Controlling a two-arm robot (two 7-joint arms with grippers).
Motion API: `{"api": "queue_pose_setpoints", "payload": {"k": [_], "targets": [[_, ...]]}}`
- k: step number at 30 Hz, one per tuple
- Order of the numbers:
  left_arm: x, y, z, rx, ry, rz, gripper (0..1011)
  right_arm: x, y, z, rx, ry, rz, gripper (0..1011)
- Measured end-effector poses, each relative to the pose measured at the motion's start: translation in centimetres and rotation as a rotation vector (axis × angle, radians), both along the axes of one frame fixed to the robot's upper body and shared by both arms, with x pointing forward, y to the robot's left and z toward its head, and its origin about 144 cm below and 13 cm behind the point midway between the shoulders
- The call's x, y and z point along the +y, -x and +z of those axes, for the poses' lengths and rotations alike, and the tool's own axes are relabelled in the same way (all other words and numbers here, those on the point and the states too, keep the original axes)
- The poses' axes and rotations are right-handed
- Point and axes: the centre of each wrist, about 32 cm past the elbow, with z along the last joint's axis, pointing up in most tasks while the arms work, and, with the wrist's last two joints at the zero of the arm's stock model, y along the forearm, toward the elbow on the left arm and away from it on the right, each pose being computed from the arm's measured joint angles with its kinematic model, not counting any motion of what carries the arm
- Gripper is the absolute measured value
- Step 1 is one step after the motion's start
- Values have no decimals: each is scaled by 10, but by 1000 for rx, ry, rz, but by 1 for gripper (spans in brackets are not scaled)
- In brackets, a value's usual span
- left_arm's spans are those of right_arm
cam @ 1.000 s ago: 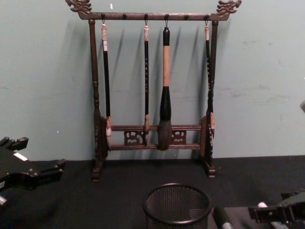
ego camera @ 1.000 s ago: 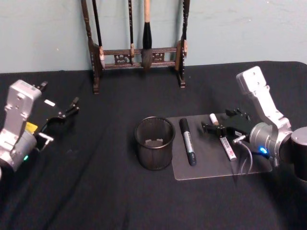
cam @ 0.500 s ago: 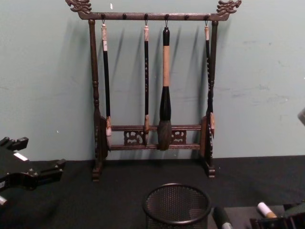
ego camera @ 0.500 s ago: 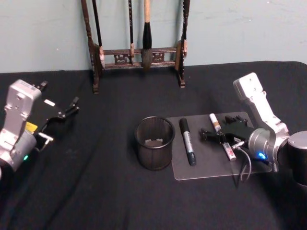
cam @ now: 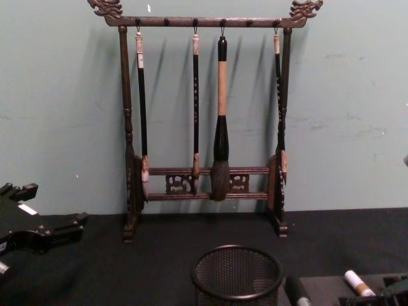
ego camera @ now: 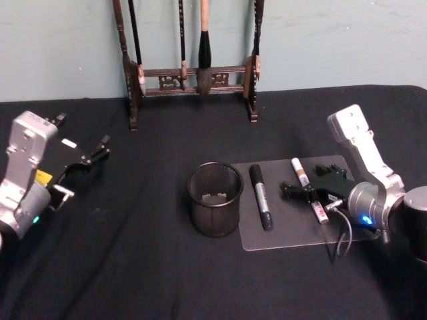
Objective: Pick up the water-based marker from the table and place it into the pen holder.
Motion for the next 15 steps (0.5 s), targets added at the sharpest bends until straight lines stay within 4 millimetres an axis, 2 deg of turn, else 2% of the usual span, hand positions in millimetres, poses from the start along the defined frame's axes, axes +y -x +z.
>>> {"api": "queue_pose_setpoints", "payload": {"k": [15], "targets": [[0, 0, 0, 0, 0, 0, 1001, -2, 3, -3, 9, -7, 0, 1000]]}}
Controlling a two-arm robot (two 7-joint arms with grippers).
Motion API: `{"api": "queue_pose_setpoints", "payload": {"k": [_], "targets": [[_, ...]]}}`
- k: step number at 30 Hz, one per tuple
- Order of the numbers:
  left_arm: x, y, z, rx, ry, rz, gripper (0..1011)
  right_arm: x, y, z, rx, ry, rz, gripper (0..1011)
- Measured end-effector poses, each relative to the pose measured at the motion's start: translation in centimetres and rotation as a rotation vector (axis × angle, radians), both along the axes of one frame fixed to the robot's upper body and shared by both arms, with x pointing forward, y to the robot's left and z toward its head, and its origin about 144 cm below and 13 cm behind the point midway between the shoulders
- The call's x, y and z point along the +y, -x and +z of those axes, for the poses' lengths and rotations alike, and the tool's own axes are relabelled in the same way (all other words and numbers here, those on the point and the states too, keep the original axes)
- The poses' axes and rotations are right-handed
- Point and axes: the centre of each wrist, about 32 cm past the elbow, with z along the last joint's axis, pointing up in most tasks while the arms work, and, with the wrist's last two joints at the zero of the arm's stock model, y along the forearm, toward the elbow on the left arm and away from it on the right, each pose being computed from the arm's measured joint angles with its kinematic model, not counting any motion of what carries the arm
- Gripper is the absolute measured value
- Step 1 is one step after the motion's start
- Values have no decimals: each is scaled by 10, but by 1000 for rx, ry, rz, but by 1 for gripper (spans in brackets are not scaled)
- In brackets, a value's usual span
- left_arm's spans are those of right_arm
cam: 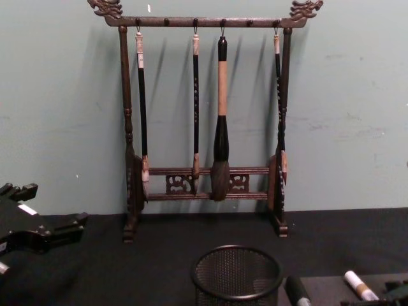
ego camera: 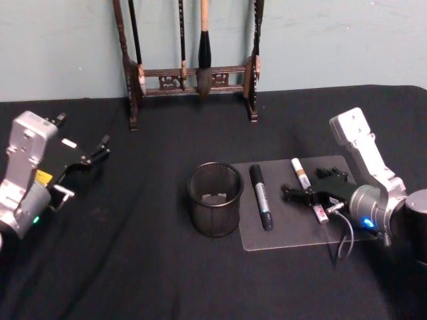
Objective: Pick up the water-based marker from the table and place it into the pen holder.
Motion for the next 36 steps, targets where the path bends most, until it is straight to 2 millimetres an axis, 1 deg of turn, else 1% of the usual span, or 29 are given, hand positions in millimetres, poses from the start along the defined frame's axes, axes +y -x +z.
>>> {"api": "queue_pose_setpoints", "payload": {"k": [15, 18, 22, 25, 27, 28, 30, 31, 34, 35, 36], "targets": [[0, 0, 0, 0, 0, 0, 1001, 0, 0, 0, 0, 0, 1, 1000], [0, 0, 0, 0, 0, 0, 1001, 0, 0, 0, 0, 0, 1, 963], [0, 0, 0, 0, 0, 0, 1001, 0, 0, 0, 0, 0, 1, 849], [0, 0, 0, 0, 0, 0, 1001, 0, 0, 0, 0, 1, 1, 788], [0, 0, 0, 0, 0, 0, 1001, 0, 0, 0, 0, 1, 1, 685], [0, 0, 0, 0, 0, 0, 1001, 0, 0, 0, 0, 1, 1, 685], [0, 0, 0, 0, 0, 0, 1001, 0, 0, 0, 0, 1, 1, 626], [0, 0, 0, 0, 0, 0, 1001, 0, 0, 0, 0, 1, 1, 567], [0, 0, 0, 0, 0, 0, 1001, 0, 0, 0, 0, 1, 1, 507], [0, 0, 0, 0, 0, 0, 1001, 0, 0, 0, 0, 1, 1, 449], [0, 0, 0, 0, 0, 0, 1001, 0, 0, 0, 0, 1, 1, 420]]}}
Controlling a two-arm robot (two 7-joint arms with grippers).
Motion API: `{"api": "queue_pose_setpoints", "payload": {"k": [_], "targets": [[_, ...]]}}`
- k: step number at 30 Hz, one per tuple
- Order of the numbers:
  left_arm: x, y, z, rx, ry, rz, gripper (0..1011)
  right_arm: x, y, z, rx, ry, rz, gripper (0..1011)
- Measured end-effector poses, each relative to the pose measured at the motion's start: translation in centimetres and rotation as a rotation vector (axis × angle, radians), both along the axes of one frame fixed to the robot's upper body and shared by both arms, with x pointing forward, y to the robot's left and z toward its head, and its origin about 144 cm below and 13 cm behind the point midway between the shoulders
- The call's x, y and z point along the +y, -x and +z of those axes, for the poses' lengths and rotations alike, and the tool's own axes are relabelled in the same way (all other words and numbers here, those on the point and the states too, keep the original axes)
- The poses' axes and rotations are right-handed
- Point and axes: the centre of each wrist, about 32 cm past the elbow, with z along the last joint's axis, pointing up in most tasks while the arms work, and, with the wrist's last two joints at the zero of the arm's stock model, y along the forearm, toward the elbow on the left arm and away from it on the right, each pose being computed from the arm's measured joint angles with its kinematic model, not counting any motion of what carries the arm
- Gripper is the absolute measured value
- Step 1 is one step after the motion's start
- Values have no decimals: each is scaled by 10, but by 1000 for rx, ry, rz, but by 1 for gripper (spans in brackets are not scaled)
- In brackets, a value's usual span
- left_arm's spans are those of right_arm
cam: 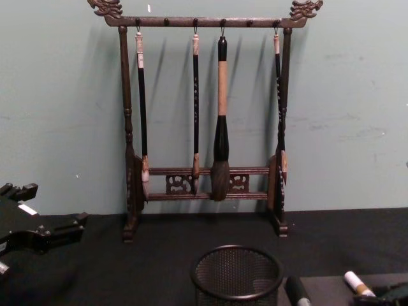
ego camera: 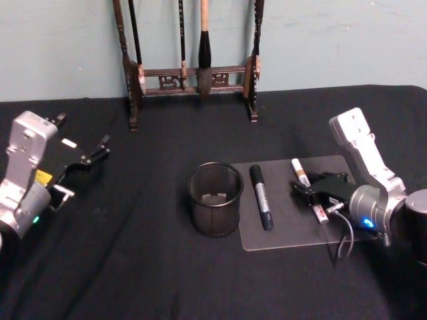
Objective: Pick up the water-based marker from the table and place it into the pen holder.
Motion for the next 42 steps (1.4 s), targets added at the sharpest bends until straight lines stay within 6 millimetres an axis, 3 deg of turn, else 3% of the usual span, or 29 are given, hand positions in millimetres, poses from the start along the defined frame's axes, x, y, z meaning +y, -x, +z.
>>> {"api": "queue_pose_setpoints", "payload": {"k": [2, 6, 10, 25, 42], "targets": [[0, 0, 0, 0, 0, 0, 1001, 0, 0, 0, 0, 0, 0, 390], [0, 0, 0, 0, 0, 0, 1001, 0, 0, 0, 0, -1, 0, 223], [0, 0, 0, 0, 0, 0, 1001, 0, 0, 0, 0, -1, 0, 178], [0, 0, 0, 0, 0, 0, 1001, 0, 3, 4, -79, -31, 12, 178], [0, 0, 0, 0, 0, 0, 1001, 15, 10, 4, -525, -269, 147, 178]]}}
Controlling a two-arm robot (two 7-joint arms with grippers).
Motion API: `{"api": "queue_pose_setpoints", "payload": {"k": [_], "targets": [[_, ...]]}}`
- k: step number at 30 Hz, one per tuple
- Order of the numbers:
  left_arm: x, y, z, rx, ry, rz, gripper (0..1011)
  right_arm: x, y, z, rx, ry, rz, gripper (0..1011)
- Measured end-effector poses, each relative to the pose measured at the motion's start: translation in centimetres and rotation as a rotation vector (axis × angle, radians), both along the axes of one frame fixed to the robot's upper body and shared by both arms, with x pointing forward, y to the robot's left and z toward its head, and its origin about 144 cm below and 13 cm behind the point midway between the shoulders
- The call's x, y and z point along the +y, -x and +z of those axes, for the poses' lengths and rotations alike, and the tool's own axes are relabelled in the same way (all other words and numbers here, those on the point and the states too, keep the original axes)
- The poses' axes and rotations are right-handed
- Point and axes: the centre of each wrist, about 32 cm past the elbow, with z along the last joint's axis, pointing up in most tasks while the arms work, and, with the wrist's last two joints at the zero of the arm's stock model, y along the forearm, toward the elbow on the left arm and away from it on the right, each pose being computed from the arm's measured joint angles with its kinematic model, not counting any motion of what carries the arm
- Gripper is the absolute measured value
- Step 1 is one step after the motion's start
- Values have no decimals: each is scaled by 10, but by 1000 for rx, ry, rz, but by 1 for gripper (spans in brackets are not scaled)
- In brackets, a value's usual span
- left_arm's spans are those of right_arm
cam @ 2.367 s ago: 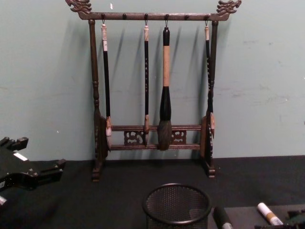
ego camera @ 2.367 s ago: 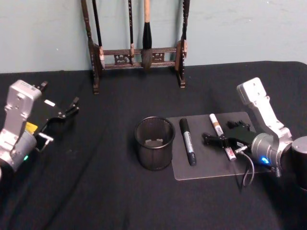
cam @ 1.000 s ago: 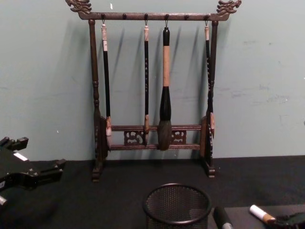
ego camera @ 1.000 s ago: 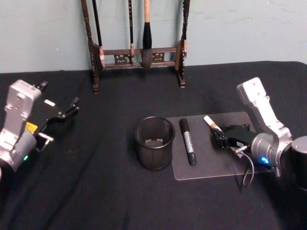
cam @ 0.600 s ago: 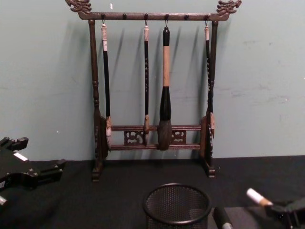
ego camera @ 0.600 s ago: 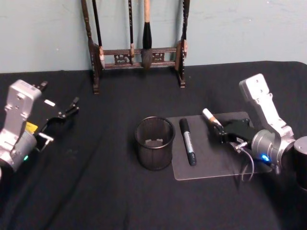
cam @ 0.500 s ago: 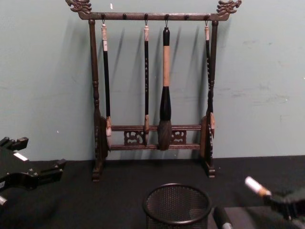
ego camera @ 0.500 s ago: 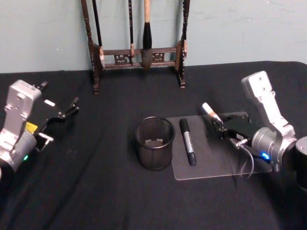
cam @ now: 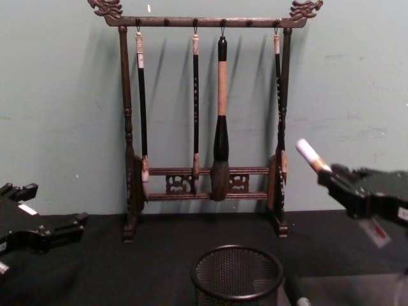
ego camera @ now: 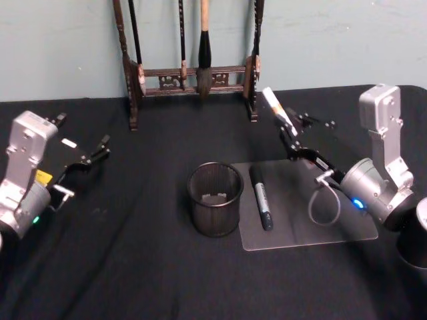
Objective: Pick up the water-based marker from the table and place it into the pen holder.
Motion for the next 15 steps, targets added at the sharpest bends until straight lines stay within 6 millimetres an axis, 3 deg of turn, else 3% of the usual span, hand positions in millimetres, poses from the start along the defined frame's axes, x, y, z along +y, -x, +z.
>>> {"api": "queue_pose_setpoints", "payload": {"k": [15], "targets": [[0, 0, 0, 0, 0, 0, 1001, 39, -9, -19, -122, -219, 188, 178]]}}
